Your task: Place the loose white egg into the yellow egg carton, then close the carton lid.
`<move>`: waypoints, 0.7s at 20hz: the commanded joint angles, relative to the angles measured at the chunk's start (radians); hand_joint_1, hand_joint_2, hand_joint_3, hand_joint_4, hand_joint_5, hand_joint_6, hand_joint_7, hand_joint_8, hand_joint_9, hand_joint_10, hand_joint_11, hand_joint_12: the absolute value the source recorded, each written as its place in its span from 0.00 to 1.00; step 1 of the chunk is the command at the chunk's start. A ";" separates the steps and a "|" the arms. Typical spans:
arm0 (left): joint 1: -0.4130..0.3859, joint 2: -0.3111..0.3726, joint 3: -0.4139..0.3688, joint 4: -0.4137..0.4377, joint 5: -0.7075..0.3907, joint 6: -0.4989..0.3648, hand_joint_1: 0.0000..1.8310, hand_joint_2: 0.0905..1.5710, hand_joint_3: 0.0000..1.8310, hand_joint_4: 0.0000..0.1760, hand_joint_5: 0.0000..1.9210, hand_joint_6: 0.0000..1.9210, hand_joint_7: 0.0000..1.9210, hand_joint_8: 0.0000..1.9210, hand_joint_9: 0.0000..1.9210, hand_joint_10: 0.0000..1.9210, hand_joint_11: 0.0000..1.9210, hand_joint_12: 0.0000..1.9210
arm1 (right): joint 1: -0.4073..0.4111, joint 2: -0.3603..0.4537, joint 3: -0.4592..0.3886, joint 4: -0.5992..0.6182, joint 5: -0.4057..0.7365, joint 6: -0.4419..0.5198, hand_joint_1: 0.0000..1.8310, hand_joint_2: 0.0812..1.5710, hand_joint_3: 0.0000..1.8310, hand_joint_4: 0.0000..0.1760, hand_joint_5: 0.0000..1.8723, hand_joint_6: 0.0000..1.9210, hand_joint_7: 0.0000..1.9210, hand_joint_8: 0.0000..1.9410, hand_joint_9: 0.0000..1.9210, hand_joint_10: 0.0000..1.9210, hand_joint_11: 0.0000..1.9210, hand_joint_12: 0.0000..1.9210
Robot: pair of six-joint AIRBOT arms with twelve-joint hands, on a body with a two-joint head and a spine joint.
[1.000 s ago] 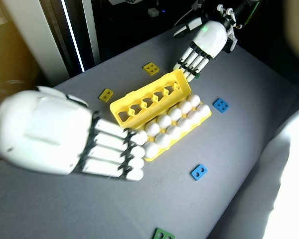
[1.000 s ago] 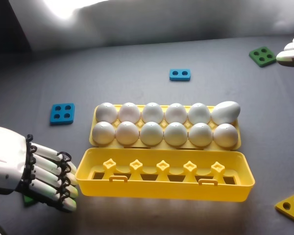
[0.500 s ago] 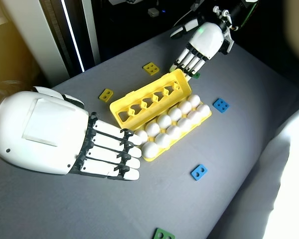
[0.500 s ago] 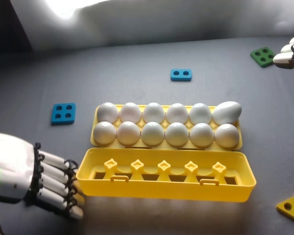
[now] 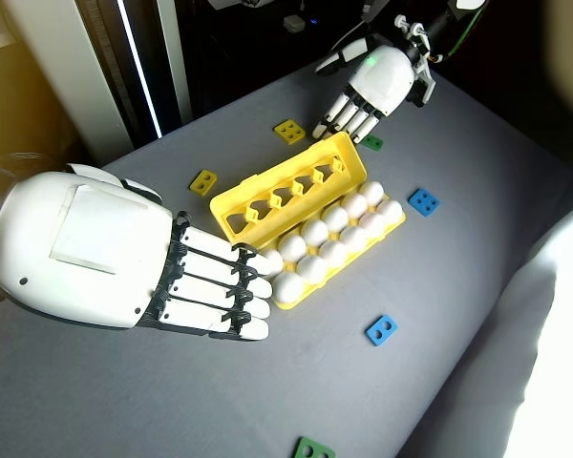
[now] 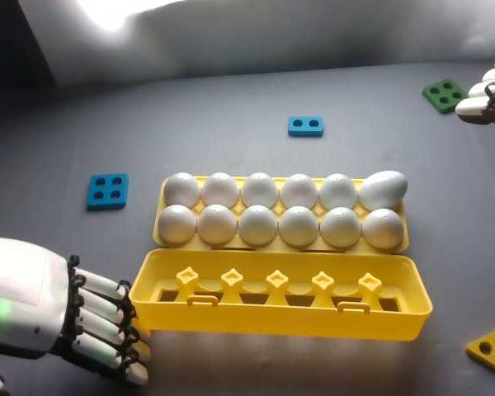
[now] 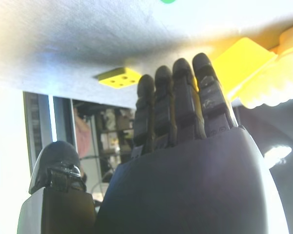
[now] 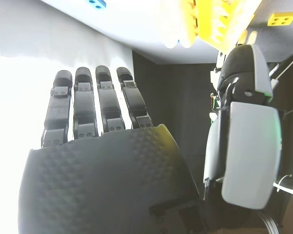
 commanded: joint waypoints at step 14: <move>-0.076 -0.011 0.060 -0.124 -0.061 -0.054 0.00 0.70 0.00 0.00 0.14 0.00 0.13 0.00 0.09 0.00 0.00 0.17 | 0.007 0.015 -0.003 0.029 0.006 0.002 0.18 0.57 0.00 0.00 0.00 0.00 0.00 0.00 0.00 0.00 0.00 0.00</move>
